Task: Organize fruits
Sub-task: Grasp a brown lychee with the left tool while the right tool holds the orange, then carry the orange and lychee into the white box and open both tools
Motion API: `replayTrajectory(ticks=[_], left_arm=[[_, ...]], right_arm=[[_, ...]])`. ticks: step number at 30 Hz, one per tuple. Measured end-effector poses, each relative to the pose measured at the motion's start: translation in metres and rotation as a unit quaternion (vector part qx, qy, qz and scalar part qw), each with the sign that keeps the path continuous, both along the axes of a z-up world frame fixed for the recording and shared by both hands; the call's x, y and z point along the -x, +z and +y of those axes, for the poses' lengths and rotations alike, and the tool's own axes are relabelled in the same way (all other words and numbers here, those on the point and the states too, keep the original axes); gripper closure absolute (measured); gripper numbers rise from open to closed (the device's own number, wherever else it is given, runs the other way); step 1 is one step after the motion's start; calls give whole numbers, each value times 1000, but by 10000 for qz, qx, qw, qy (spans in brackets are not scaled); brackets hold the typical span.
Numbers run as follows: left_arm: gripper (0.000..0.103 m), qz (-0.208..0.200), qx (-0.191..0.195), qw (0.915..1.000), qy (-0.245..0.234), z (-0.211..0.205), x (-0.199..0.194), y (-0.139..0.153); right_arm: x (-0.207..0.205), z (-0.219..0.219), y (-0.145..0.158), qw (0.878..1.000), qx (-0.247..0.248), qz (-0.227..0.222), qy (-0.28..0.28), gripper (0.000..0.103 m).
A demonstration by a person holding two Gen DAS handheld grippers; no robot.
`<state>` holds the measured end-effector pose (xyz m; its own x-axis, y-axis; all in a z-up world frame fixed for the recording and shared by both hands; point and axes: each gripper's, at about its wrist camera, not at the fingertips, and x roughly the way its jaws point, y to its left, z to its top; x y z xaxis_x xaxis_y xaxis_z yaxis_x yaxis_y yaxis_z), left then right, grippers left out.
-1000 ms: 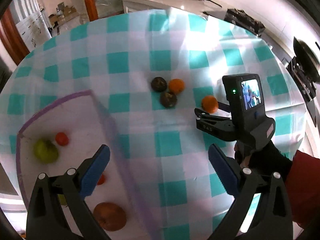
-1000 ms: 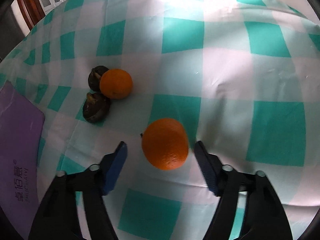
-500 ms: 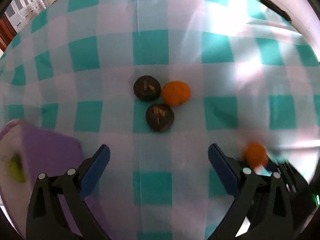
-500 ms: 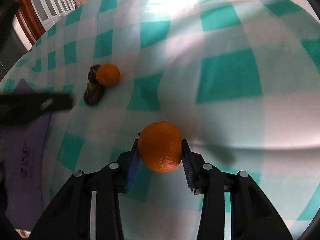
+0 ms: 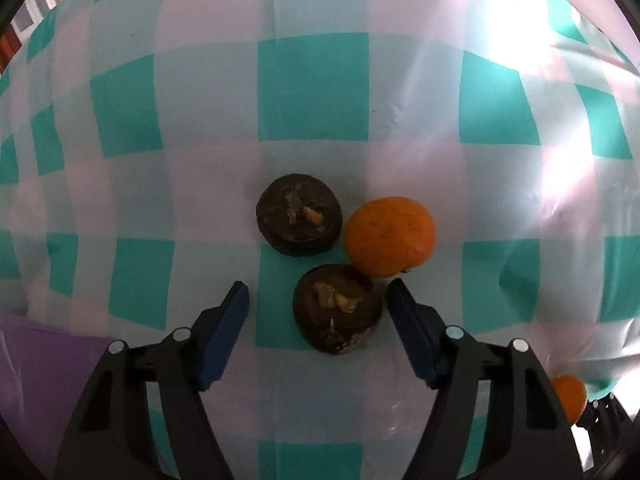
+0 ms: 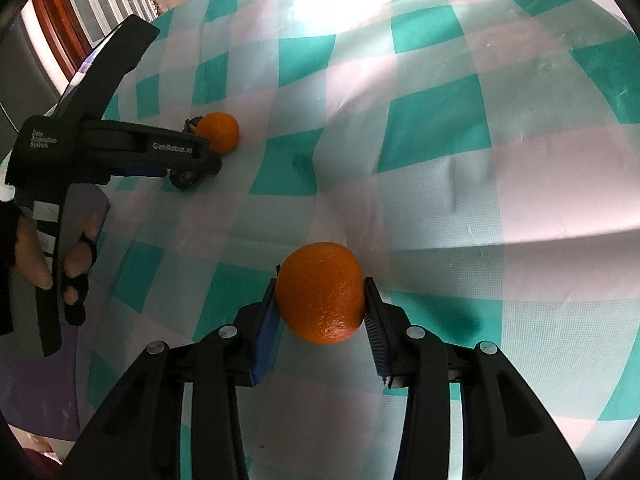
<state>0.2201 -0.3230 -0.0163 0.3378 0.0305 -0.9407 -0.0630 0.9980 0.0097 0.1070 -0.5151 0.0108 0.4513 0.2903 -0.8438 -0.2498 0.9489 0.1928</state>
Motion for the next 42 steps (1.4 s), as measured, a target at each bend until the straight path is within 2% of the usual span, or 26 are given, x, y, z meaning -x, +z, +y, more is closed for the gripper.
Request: replayTrajectory(ticks=[4,6,7,8,12,21,27,36,38,40,42], left_arm=[[31,-78,-48,9999,57,-1,5,-1],[36,-79,-54,10000,-15,-3,5,-1],[46,-93,-48,9999,-111,-6,7,-1],[62,-107,-63,9997,-227,-10,10,0],[62,-17,-205,9984,-526,-27,24,3],[62,26,73,9946,-1035,-54,101,17],[62,126,92,9925,-1215,-51,126,17],[62,104,298,9891,-1439,-60,127,34],[62,72,352,9875,-1537,-50,127,37],[62,91,491,9856,-1617,-42,126,41],[62,130,656,9841,-1646,-51,131,47]], right_arm=[[8,-6,1,10000,-4,-40,25,62],[10,-7,0,10000,2,-55,19,62],[11,-7,0,10000,9,-64,22,62],[9,-3,-1,10000,26,-74,30,62],[10,2,-3,10000,76,-53,28,62],[24,4,-2,9998,79,144,-139,62],[39,3,-1,9992,112,279,-271,63],[60,0,8,9968,90,435,-665,63],[64,-2,12,9957,111,428,-819,63],[72,-4,20,9941,133,373,-1006,63],[82,-4,27,9922,169,328,-1192,63]])
